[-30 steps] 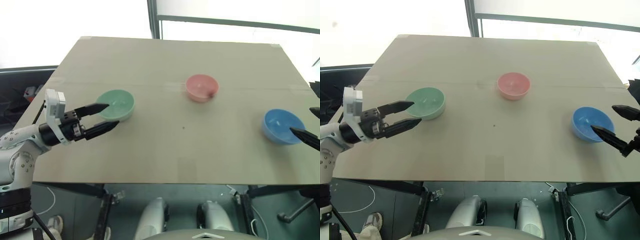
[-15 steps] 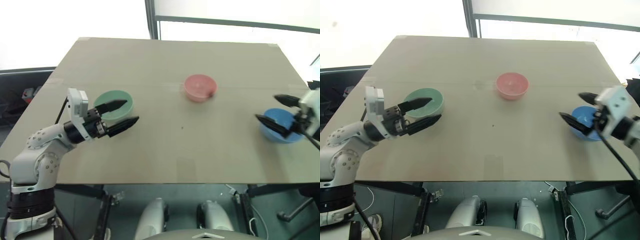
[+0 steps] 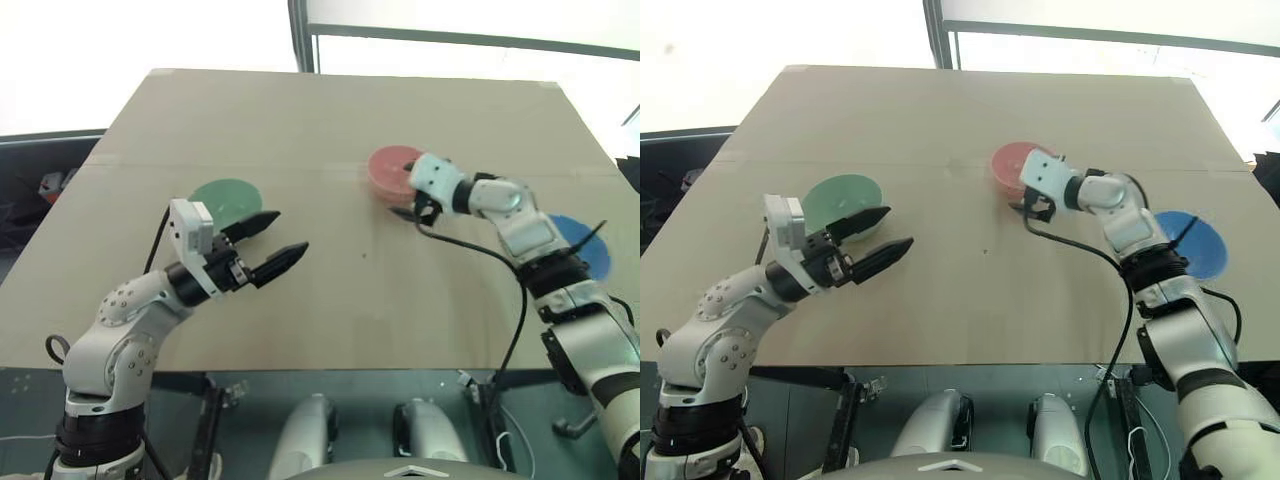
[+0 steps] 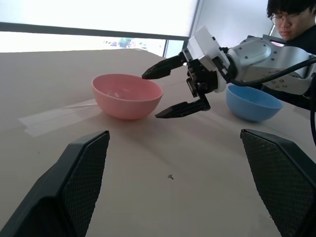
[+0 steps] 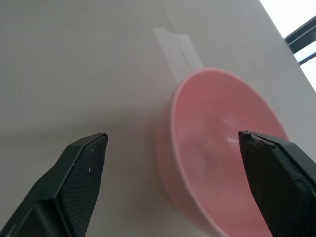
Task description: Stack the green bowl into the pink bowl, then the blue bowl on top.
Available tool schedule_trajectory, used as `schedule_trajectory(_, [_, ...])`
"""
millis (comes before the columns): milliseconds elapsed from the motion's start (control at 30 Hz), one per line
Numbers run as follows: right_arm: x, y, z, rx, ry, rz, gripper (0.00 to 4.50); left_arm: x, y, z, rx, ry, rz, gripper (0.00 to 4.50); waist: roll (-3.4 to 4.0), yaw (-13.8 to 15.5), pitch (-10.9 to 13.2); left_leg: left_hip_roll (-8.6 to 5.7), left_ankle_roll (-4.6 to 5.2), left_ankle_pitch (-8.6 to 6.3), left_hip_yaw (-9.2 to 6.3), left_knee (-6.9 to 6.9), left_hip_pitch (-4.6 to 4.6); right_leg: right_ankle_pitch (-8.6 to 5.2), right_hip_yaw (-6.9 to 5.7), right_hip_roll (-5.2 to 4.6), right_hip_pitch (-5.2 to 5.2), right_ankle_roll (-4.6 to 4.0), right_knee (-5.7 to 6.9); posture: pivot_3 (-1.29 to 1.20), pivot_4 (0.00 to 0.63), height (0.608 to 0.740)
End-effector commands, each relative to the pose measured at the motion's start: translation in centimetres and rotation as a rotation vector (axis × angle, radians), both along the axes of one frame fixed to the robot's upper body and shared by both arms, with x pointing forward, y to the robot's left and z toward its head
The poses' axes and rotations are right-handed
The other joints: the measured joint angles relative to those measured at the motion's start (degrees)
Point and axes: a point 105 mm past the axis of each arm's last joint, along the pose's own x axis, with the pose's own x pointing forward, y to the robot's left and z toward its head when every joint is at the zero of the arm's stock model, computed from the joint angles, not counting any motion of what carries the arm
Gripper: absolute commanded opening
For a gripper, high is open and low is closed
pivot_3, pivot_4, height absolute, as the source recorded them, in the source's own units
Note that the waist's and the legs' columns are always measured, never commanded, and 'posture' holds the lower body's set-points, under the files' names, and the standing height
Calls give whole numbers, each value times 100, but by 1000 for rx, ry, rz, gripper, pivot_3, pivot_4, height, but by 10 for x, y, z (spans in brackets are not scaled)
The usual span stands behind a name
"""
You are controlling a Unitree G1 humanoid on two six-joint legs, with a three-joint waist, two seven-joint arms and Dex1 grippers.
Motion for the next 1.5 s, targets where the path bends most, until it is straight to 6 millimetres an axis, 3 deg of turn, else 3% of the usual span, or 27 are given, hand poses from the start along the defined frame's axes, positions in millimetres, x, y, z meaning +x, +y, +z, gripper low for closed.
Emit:
schedule_trajectory(33, [7,4,4,-52,-28,34,3916,-11,0,15,10,-75,5,4500,1,-35,0,0,0,0,1,0,1,0,0,0,0,0,0,0,150,698])
schedule_trajectory(200, [14,8,7,-47,-48,29,2049,-16,1,14,3,-70,23,4500,4,-72,2,6,-10,6,1,-1,7,0,1,8,0,0,1,0,150,698])
schedule_trajectory(333, [16,12,12,-63,-100,40,304,-17,1,10,4,-64,31,4500,6,-67,3,7,-12,6,2,-2,9,0,3,10,0,0,2,0,150,698])
schedule_trajectory(367, [16,14,13,-66,-108,50,104,-17,1,10,1,-62,33,4500,6,-61,4,7,-12,6,1,-2,8,0,2,10,-1,0,2,0,150,698])
schedule_trajectory(533, [6,22,30,-47,-189,139,104,-11,3,6,-3,-34,63,4500,7,-61,5,5,-12,6,1,-2,7,0,3,9,-2,0,2,0,150,698])
schedule_trajectory(667, [-19,24,37,-26,-187,246,104,0,9,-4,60,17,177,4500,11,-52,7,6,-12,6,0,-4,7,0,4,9,-4,0,2,0,150,698])
schedule_trajectory(800, [-57,21,32,-2,-56,316,104,4,12,-8,70,46,217,4500,10,-19,6,6,-10,6,-9,-8,2,0,-2,5,3,0,5,0,150,698])
schedule_trajectory(933, [-97,17,13,-38,92,352,104,11,19,-11,110,57,294,4500,13,-1,8,6,-10,5,-7,-7,3,0,-2,1,4,0,2,0,150,698])
schedule_trajectory(1100, [-112,21,-4,-30,208,335,104,18,23,-10,198,40,370,4500,11,-36,6,8,-10,6,0,-2,15,1,4,5,5,0,8,0,150,698])
schedule_trajectory(1133, [-113,23,-4,-18,223,331,743,19,23,-11,202,44,378,4500,10,-30,6,8,-10,6,0,-1,16,1,4,5,5,0,8,0,150,698])
schedule_trajectory(1167, [-114,24,-4,-9,234,329,929,20,23,-11,205,47,383,4500,9,-24,6,7,-10,6,0,0,15,1,4,4,5,0,9,0,150,698])
schedule_trajectory(1267, [-114,26,1,11,235,320,2160,24,31,-14,228,71,448,4500,9,-1,6,6,-9,5,-4,-1,11,1,3,4,4,0,5,0,150,698])
schedule_trajectory(1433, [-119,24,33,176,170,291,4204,32,38,-20,437,113,521,4500,6,55,8,4,-8,4,-8,-2,5,0,-1,3,2,0,4,0,150,698])
schedule_trajectory(1500, [-125,22,43,235,155,289,4412,36,40,-19,504,121,535,4500,6,96,8,4,-8,4,-6,-2,7,0,0,4,2,0,3,0,150,698])
